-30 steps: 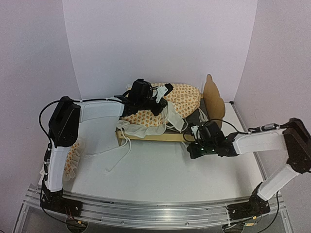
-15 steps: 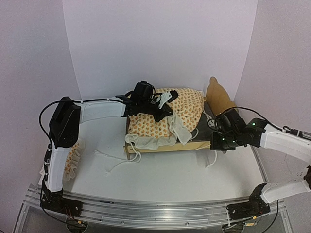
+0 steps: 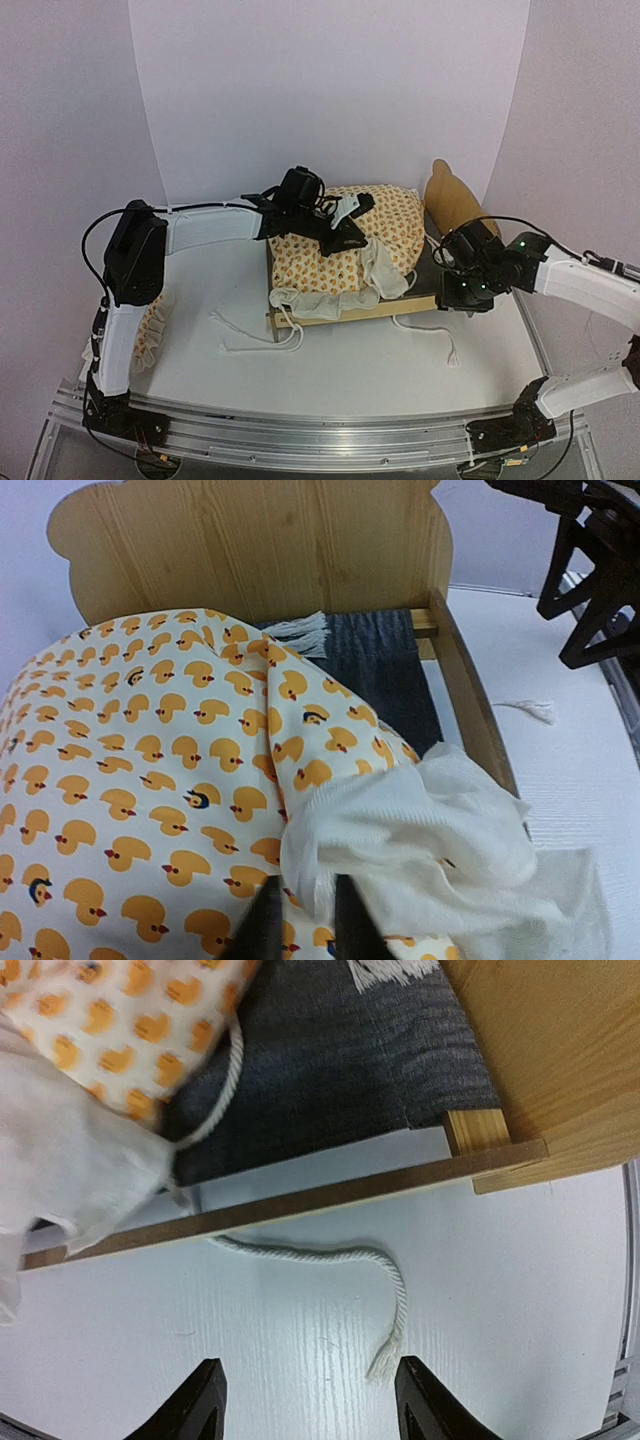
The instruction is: Set up the pet bed
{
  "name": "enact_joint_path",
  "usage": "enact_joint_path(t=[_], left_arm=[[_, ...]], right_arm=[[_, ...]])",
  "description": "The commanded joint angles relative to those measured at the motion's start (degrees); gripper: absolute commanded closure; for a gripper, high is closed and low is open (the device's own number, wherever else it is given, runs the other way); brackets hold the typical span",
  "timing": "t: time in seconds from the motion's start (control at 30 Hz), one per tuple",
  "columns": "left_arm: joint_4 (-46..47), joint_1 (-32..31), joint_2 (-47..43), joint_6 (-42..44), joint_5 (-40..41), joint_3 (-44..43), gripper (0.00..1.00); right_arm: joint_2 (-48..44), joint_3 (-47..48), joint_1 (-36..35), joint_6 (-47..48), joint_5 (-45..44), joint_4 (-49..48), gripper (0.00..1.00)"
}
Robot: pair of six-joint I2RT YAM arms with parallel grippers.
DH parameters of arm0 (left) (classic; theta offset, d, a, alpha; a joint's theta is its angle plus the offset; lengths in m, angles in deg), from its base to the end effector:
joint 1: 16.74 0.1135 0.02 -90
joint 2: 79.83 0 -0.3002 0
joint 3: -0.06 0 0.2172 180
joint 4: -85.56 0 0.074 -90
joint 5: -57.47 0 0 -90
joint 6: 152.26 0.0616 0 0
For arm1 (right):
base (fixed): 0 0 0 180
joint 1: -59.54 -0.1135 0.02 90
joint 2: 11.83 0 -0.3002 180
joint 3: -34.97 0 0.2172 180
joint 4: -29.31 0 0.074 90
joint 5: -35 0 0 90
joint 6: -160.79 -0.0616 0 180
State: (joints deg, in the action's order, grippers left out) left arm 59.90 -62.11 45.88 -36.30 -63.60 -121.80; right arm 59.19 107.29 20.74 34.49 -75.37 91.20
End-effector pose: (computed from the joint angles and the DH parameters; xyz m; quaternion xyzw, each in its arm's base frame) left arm 0.3443 -0.3940 0.2802 0.5949 0.5976 -0.3099 0.4393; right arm 0.1726 0.1112 0.2875 0.0241 0.9528 0.0167 0.3023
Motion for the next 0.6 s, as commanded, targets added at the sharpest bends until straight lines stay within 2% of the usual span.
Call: enact_joint_path(t=[0.0, 0.1, 0.17, 0.27, 0.4, 0.5, 0.57], left_arm=[[-10.16, 0.54, -3.10, 3.47, -6.22, -6.70, 0.44], [-15.36, 2.19, -4.80, 2.65, -9.01, -9.28, 0.27], [-20.04, 3.63, -6.24, 3.57, -10.71, -10.86, 0.22], [-33.24, 4.77, -9.45, 16.61, -10.95, -10.48, 0.31], [-50.72, 5.71, -15.45, 39.99, -8.49, 0.27, 0.39], [-54.04, 7.64, -18.50, 48.29, -5.71, 6.94, 0.38], [-52.40, 8.54, -19.74, 51.42, -2.97, 10.21, 0.30]], right_arm=[[5.58, 10.20, 2.32, 1.46, 6.13, -1.89, 0.38], [12.96, 15.18, 6.37, 0.14, 13.32, -4.26, 0.37], [16.61, 17.32, 7.69, -0.40, 13.15, -5.19, 0.36], [20.45, 18.42, 11.44, -3.72, 14.95, -6.72, 0.33], [25.12, 19.10, 13.00, -4.76, 20.20, -12.39, 0.11], [28.14, 19.07, 13.08, -5.84, 21.04, -15.65, 0.11], [28.94, 17.88, 13.03, -6.26, 21.50, -19.17, 0.14]])
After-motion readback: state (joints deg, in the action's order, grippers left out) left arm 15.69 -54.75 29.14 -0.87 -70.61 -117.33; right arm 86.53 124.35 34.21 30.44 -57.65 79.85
